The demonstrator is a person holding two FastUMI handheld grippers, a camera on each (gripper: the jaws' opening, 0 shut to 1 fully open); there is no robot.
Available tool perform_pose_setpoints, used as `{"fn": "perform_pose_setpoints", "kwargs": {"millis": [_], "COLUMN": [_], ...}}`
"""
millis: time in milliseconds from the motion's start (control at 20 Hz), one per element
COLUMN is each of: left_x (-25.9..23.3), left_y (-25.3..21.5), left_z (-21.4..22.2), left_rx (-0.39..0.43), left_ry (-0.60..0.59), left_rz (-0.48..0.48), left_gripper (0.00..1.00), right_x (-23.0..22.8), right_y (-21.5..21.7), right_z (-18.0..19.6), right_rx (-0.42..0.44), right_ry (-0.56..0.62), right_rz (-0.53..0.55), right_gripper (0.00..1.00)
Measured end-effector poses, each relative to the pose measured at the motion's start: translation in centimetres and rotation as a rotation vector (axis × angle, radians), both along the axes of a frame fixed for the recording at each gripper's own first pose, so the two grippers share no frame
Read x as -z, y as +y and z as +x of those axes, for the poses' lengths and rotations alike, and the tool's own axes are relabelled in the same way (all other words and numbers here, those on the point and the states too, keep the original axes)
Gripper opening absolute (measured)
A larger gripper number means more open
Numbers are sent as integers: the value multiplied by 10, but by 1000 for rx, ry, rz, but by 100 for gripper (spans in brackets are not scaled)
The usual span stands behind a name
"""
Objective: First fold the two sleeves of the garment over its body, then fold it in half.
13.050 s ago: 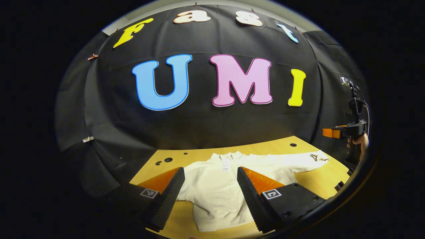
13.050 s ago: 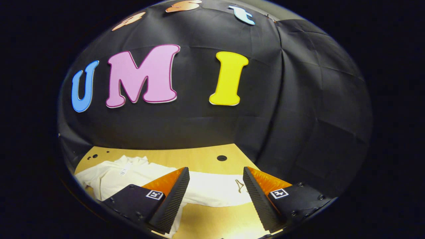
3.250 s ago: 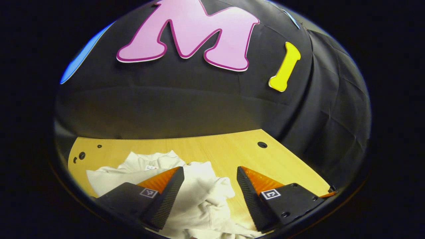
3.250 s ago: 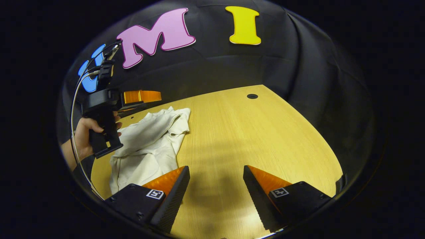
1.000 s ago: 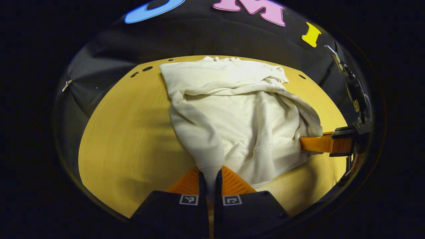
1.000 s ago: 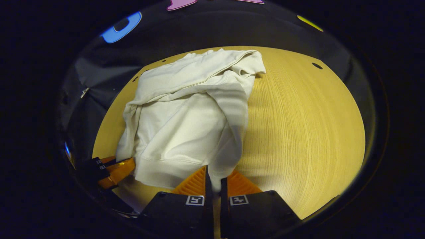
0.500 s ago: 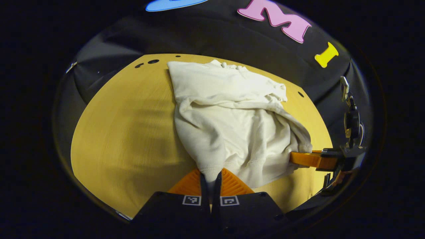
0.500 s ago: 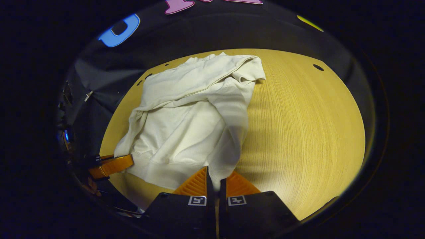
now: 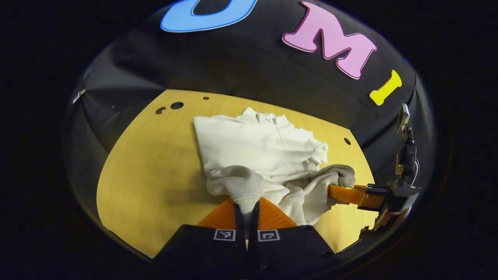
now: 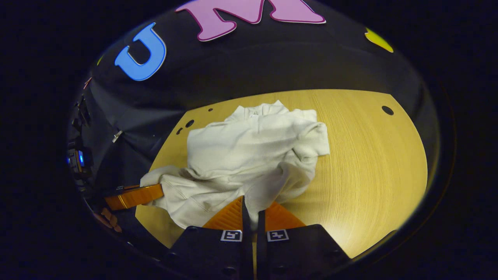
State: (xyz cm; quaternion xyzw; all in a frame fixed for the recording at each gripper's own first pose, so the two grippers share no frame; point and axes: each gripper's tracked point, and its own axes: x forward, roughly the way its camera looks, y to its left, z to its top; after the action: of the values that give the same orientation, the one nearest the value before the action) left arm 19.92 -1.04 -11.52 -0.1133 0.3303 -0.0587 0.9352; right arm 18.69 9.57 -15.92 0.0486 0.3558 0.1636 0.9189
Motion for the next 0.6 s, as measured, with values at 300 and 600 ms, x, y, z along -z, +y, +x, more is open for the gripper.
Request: {"fn": "perform_pose_setpoints", "kwargs": {"millis": [300,600], "left_x": [-31,-10], "left_y": [11,19], "left_z": [76,147], "left_rx": [33,31], "left_ry": [-26,22], "left_rz": [59,41], "left_gripper": [2,7], "right_x": [-40,-21], "right_y": [15,8], "right_z": [75,142], "right_rx": [15,121], "right_ry": [-80,-55], "right_rz": [-4,10], "right_gripper": [8,8]}}
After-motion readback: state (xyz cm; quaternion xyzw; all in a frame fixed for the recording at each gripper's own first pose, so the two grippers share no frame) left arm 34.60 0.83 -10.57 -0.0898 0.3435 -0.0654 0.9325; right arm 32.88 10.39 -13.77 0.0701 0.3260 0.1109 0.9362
